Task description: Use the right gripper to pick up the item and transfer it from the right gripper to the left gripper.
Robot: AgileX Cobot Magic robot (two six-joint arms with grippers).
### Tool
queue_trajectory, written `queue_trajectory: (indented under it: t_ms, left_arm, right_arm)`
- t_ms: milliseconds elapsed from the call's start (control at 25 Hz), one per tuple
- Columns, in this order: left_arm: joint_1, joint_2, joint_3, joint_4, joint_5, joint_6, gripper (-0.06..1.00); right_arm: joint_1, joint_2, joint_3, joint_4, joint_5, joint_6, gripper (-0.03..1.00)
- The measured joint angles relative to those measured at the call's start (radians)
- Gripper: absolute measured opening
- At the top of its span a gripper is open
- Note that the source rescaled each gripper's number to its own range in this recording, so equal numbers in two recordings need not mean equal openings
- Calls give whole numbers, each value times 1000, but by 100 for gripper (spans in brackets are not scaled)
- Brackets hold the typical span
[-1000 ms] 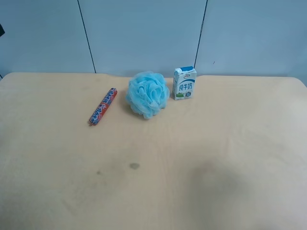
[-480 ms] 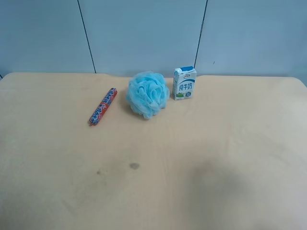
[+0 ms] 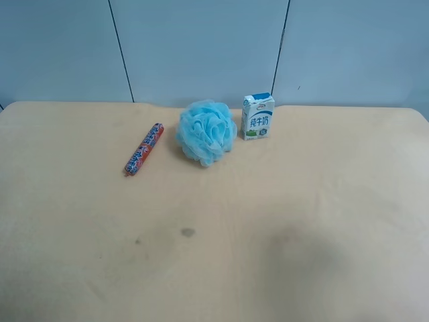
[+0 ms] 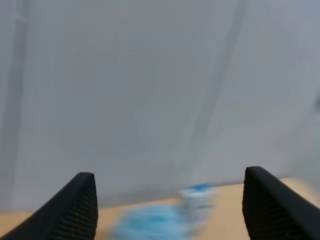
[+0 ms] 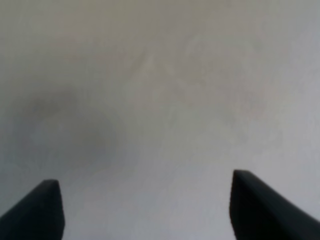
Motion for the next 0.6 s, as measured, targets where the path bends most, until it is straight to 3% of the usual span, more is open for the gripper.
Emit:
queue_trajectory:
  t_ms: [120,200,280,520,600]
  left_arm:
    - [0,0,0,43,107,-131,68]
    - [0,0,-1,172,208,-207,68]
    - [0,4,-9,372,303,-314,67]
    - [0,34,-131,1238,581,-786,67]
    - [0,34,-188,1453,684,-934,67]
  right_arm:
    - [0,0,0,0,0,0,63]
    - [0,0,0,0,0,0,63]
    - [0,0,0,0,0,0,63]
    - [0,0,0,0,0,0,63]
    - [0,0,0,0,0,0,63]
